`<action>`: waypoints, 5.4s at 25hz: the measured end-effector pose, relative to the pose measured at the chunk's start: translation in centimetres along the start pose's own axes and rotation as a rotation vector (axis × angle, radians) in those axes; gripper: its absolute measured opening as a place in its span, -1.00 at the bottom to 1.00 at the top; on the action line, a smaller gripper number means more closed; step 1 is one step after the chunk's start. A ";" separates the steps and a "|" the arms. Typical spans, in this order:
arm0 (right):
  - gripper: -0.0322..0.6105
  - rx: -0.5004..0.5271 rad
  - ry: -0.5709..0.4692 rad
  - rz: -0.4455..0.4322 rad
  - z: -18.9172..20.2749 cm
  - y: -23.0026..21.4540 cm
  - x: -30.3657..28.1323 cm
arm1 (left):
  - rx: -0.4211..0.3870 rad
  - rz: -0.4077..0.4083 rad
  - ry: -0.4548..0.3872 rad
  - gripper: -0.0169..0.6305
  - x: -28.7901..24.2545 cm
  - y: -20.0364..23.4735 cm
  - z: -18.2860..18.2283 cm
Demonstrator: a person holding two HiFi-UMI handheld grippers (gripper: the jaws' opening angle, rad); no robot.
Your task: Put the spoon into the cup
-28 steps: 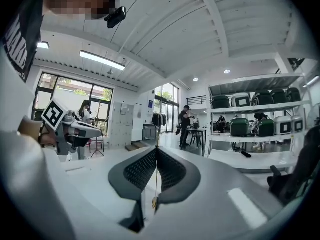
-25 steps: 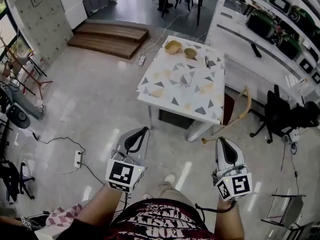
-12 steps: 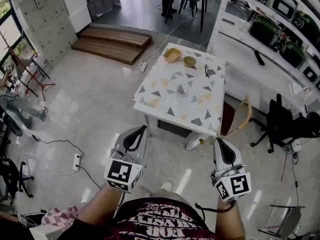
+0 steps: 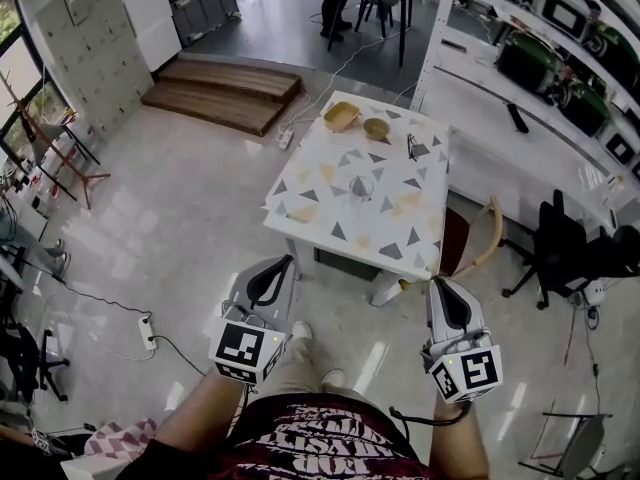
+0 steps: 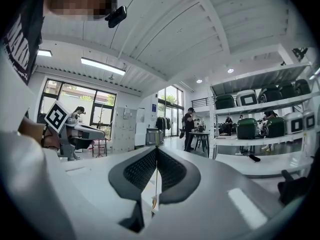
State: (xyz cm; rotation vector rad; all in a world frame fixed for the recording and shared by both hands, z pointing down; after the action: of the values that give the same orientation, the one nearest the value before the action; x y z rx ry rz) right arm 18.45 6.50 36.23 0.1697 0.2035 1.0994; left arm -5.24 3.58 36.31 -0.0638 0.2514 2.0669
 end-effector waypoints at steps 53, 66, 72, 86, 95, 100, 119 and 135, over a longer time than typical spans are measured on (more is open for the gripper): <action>-0.79 0.062 0.038 0.107 -3.0 -7.3 -22.7 | 0.034 0.159 0.040 -0.95 -20.2 14.5 -2.7; -0.79 0.016 0.060 0.070 0.6 -9.5 -27.1 | 0.012 0.149 0.058 -0.95 -24.9 15.4 -3.1; -0.79 -0.012 0.107 0.020 4.0 -10.8 -30.2 | 0.002 0.129 0.076 -0.95 -28.2 15.6 -3.2; -0.79 -0.099 0.229 -0.108 12.3 -12.3 -37.2 | 0.022 0.066 0.101 -0.95 -34.8 17.4 -2.9; -0.79 -0.180 0.328 -0.180 19.4 -11.2 -39.8 | 0.022 0.037 0.132 -0.95 -37.3 18.1 -1.5; -0.79 -0.220 0.377 -0.207 22.6 -10.4 -40.7 | 0.029 0.025 0.175 -0.95 -37.7 18.2 -0.2; -0.79 -0.156 0.495 -0.280 28.7 -7.6 -42.0 | 0.022 0.001 0.210 -0.95 -37.0 18.5 1.0; -0.24 -0.055 0.405 -0.176 22.5 -8.9 -36.8 | 0.025 0.039 0.127 -0.95 -32.1 18.4 -1.7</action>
State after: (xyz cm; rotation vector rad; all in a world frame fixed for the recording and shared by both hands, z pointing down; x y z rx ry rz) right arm 15.54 -31.22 58.78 -0.1210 0.5402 0.9537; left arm -5.67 -32.93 42.22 -0.1763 0.3590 2.1008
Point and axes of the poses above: the fingertips, and each gripper's own axes: x backward along the fingers, y to its left, z out of its underside, the point moved 1 cm from there along x, backward along the fingers, and after that the axes turned 12 degrees about x, right-handed, at the moved point
